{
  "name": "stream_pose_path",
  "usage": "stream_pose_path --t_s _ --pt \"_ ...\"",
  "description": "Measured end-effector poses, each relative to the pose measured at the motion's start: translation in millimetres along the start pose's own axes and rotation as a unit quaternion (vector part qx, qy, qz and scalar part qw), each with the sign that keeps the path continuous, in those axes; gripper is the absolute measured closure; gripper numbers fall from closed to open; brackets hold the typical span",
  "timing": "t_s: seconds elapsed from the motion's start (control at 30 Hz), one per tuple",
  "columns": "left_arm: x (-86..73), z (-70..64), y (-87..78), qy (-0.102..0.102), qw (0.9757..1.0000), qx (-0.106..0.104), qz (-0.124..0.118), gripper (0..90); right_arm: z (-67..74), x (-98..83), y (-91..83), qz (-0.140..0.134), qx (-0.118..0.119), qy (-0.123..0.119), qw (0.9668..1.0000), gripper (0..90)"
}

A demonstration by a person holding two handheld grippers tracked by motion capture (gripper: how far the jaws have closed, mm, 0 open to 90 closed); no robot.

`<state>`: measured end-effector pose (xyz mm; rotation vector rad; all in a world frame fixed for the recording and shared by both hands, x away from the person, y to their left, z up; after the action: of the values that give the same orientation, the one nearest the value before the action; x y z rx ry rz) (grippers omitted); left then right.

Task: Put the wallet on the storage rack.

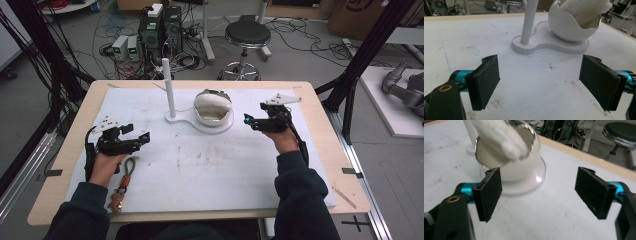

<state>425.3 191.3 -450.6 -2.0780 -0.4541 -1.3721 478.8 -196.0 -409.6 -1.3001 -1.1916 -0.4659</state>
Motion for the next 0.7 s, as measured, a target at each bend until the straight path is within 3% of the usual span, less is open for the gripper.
stream_pose_path --t_s 0.2,0.33,0.7 --pt "-2.3 5.7 -6.5 -0.001 0.9999 0.010 0.003 16.3 -11.1 -46.2 -16.7 0.032 -0.012 0.011 0.9994 21.6" --pt "-3.4 7.4 -8.3 -0.004 0.9999 0.014 0.003 16.4 -14.4 -66.9 -20.0 0.044 -0.015 0.014 0.9988 21.6" --pt "-3.6 6.0 -6.5 -0.003 0.9999 0.012 0.004 16.4 -19.4 -66.4 -26.0 0.032 -0.025 0.016 0.9990 21.6"
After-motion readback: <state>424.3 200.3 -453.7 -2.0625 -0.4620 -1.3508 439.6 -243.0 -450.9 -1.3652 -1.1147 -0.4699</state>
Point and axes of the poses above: each handheld gripper's, and its own axes: y roughly forward along the jaws, x roughly out of its top, z roughly to its left, the point moved 10 cm from there along y, roughly forward along the jaws, and after that the axes turned 15 degrees about -x, right-handed, at the moved point
